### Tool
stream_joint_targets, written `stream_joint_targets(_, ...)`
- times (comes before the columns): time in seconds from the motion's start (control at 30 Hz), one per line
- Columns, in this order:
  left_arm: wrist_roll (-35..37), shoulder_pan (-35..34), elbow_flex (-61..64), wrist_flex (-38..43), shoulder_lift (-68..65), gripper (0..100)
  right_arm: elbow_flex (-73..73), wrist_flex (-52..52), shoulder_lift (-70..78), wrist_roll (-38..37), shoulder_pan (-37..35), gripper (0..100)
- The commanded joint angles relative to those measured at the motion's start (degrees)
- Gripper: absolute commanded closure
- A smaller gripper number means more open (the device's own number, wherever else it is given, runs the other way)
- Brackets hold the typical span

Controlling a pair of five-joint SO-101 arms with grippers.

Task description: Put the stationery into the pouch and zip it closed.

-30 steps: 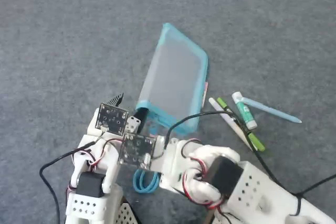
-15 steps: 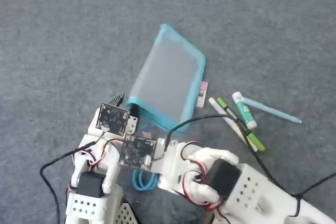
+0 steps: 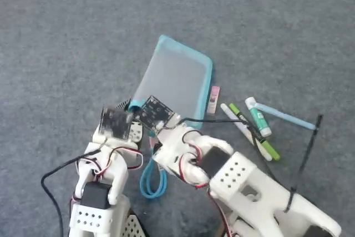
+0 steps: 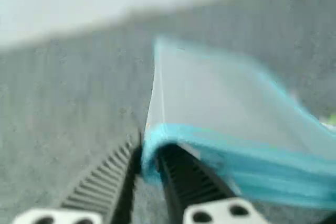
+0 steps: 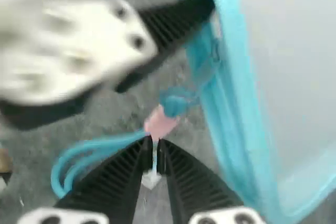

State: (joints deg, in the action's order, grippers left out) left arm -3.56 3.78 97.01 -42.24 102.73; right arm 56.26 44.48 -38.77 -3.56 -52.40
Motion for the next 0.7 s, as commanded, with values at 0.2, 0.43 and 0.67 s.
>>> stream_joint_targets(0.2, 5.89, -4.57, -2.15, 1.05, 0.62, 99, 0.00, -1.45, 2.68, 8.79, 0.75, 99.1)
stream_joint_targets(0.43, 8.97, -6.77, -3.56, 1.05, 0.62, 99, 0.88, -9.98, 3.38, 17.14, -1.54, 98.8)
stream_joint_targets(0.67, 8.79, -6.59, -3.65, 1.05, 0.62, 99, 4.48, -17.71, 3.21, 17.05, -4.35, 98.8)
